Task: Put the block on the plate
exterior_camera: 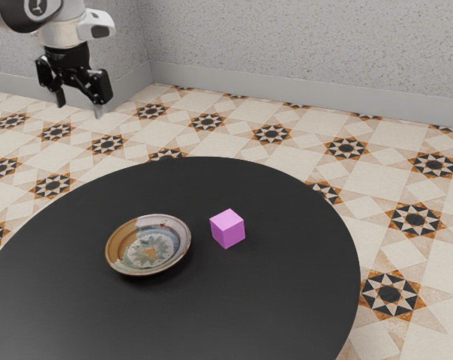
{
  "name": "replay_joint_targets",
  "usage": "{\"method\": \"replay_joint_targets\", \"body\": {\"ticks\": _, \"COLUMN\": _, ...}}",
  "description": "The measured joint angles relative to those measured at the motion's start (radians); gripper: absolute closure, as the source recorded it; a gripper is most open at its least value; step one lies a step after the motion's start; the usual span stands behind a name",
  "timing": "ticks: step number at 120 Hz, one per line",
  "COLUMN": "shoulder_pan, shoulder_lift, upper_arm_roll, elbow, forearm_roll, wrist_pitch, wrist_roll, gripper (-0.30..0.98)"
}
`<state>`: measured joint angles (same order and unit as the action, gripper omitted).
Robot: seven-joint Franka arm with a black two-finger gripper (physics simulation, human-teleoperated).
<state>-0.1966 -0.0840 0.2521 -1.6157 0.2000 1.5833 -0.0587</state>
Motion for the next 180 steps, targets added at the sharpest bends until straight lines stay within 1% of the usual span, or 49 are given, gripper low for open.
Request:
{"method": "replay_joint_targets", "body": {"ticks": 30, "shoulder_pan": 0.005, "shoulder_lift": 0.010, "upper_arm_roll": -0.005, "elbow": -0.005, "forearm_roll": 0.004, "wrist_pitch": 0.001, "wrist_roll": -0.019, "gripper": 0.00}}
{"method": "replay_joint_targets", "body": {"ticks": 52, "shoulder_pan": 0.012, "shoulder_lift": 0.080, "upper_arm_roll": -0.015, "elbow": -0.113, "forearm_roll": -0.001, "wrist_pitch": 0.024, "wrist_roll": -0.029, "gripper": 0.00}}
{"method": "replay_joint_targets", "body": {"ticks": 68, "shoulder_pan": 0.024, "shoulder_lift": 0.156, "upper_arm_roll": -0.033, "elbow": -0.146, "forearm_roll": -0.057, "wrist_pitch": 0.102, "wrist_roll": -0.016, "gripper": 0.00}}
{"method": "replay_joint_targets", "body": {"ticks": 76, "shoulder_pan": 0.015, "shoulder_lift": 0.201, "upper_arm_roll": -0.042, "elbow": -0.144, "forearm_roll": -0.106, "wrist_pitch": 0.149, "wrist_roll": 0.014, "gripper": 0.00}}
{"method": "replay_joint_targets", "body": {"ticks": 94, "shoulder_pan": 0.005, "shoulder_lift": 0.271, "upper_arm_roll": -0.091, "elbow": -0.140, "forearm_roll": -0.185, "wrist_pitch": 0.234, "wrist_roll": 0.105, "gripper": 0.00}}
{"method": "replay_joint_targets", "body": {"ticks": 107, "shoulder_pan": 0.003, "shoulder_lift": 0.330, "upper_arm_roll": -0.108, "elbow": -0.116, "forearm_roll": -0.239, "wrist_pitch": 0.276, "wrist_roll": 0.178, "gripper": 0.00}}
{"method": "replay_joint_targets", "body": {"ticks": 123, "shoulder_pan": 0.005, "shoulder_lift": 0.434, "upper_arm_roll": -0.110, "elbow": -0.064, "forearm_roll": -0.269, "wrist_pitch": 0.341, "wrist_roll": 0.263, "gripper": 0.00}}
{"method": "replay_joint_targets", "body": {"ticks": 147, "shoulder_pan": 0.005, "shoulder_lift": 0.529, "upper_arm_roll": -0.154, "elbow": 0.002, "forearm_roll": -0.285, "wrist_pitch": 0.397, "wrist_roll": 0.343, "gripper": 0.00}}
{"method": "replay_joint_targets", "body": {"ticks": 168, "shoulder_pan": 0.005, "shoulder_lift": 0.636, "upper_arm_roll": -0.161, "elbow": 0.111, "forearm_roll": -0.288, "wrist_pitch": 0.418, "wrist_roll": 0.384, "gripper": 0.00}}
{"method": "replay_joint_targets", "body": {"ticks": 180, "shoulder_pan": 0.005, "shoulder_lift": 0.685, "upper_arm_roll": -0.161, "elbow": 0.147, "forearm_roll": -0.290, "wrist_pitch": 0.438, "wrist_roll": 0.399, "gripper": 0.00}}
